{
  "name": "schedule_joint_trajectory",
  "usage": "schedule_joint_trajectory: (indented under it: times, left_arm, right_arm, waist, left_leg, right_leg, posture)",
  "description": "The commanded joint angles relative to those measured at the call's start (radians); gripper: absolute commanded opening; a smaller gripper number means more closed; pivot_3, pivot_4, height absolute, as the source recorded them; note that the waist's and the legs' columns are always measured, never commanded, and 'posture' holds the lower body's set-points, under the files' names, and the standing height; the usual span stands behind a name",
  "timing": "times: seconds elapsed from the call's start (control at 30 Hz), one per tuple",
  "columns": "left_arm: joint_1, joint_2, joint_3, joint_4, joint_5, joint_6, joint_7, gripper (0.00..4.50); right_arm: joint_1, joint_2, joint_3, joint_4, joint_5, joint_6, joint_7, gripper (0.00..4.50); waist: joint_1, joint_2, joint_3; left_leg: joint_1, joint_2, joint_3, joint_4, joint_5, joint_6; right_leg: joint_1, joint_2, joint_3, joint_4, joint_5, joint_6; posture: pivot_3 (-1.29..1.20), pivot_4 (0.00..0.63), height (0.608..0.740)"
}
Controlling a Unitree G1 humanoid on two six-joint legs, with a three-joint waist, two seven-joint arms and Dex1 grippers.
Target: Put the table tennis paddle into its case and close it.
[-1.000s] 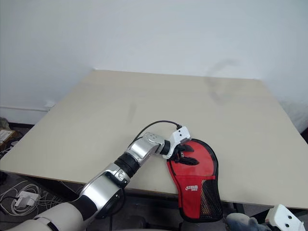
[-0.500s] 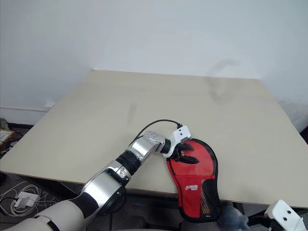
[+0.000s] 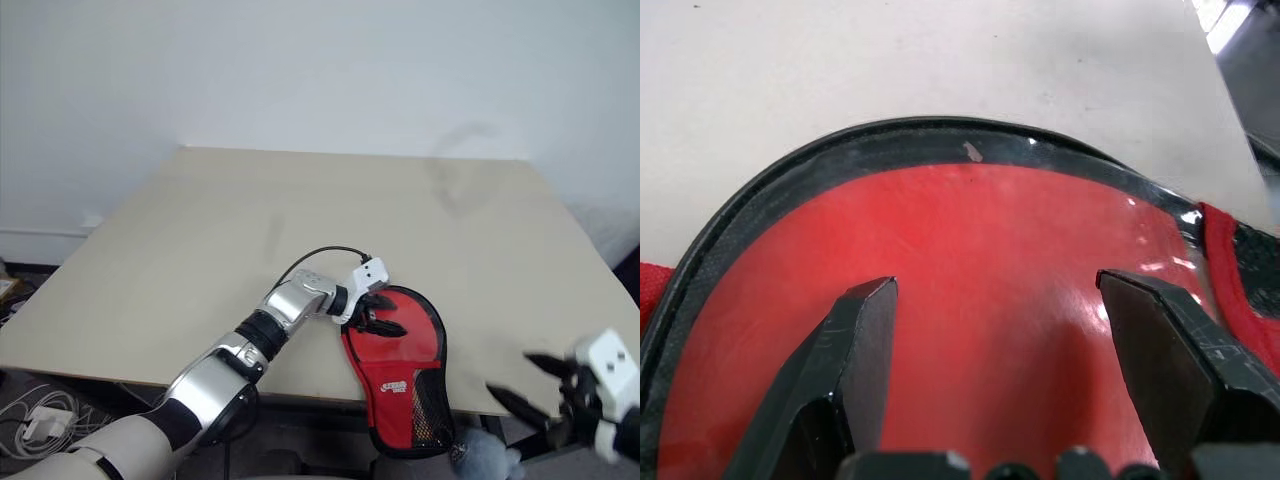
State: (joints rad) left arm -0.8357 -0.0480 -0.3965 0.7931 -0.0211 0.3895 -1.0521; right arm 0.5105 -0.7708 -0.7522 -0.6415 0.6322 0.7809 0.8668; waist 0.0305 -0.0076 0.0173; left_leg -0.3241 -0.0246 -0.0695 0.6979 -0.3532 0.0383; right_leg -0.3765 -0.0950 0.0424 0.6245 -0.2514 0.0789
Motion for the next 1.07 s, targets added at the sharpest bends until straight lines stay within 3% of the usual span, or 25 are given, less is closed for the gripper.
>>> schedule_joint_trajectory:
  times: [0.03,0.33,0.57,0.8,1.07]
  left_arm:
    - [0.017,0.058,0.031,-0.095,-0.039,0.045,-0.077,3.38]
    - [0.128,0.323,0.056,-0.567,-0.105,0.228,-0.159,3.38]
    - [0.307,0.543,0.109,-0.934,-0.219,0.441,-0.162,3.38]
    - [0.53,0.679,0.164,-1.045,-0.257,0.533,-0.058,3.38]
    - [0.656,0.698,0.179,-1.066,-0.259,0.539,0.074,3.38]
  right_arm:
    - [-0.166,-0.029,0.027,0.042,0.056,0.065,-0.105,4.47]
    - [-0.389,-0.005,0.296,0.245,-0.064,-0.029,-0.167,4.47]
    - [-0.502,-0.016,0.434,0.327,-0.116,-0.11,-0.109,4.47]
    - [-0.571,-0.032,0.559,0.337,-0.157,-0.15,-0.051,4.47]
    - [-0.663,-0.077,0.683,0.436,-0.227,-0.2,0.053,4.47]
  waist:
    - [-0.003,0.001,0.001]
    - [0.001,0.007,0.001]
    - [-0.002,0.009,0.001]
    - [-0.004,0.01,0.002]
    - [-0.005,0.01,0.001]
  left_leg:
    - [0.0,0.0,0.0,-0.001,0.0,0.0]
    - [-0.016,-0.001,0.0,0.002,0.004,-0.007]
    - [-0.017,-0.004,0.0,0.002,0.004,-0.007]
    - [-0.016,-0.003,0.0,0.002,0.004,-0.007]
    - [-0.015,-0.003,0.0,0.003,0.004,-0.007]
  right_leg:
    - [0.0,0.0,0.0,0.0,0.0,0.0]
    - [-0.015,-0.001,0.001,0.001,0.001,0.0]
    - [-0.016,-0.004,0.001,0.001,0.002,0.001]
    - [-0.015,-0.003,0.001,0.002,0.002,0.001]
    - [-0.014,-0.003,0.001,0.002,0.002,0.001]
  posture:
    - [0.0,0.0,0.716]
    - [0.0,0.0,0.716]
    - [0.0,0.0,0.716]
    - [0.0,0.0,0.716]
    - [0.0,0.0,0.716]
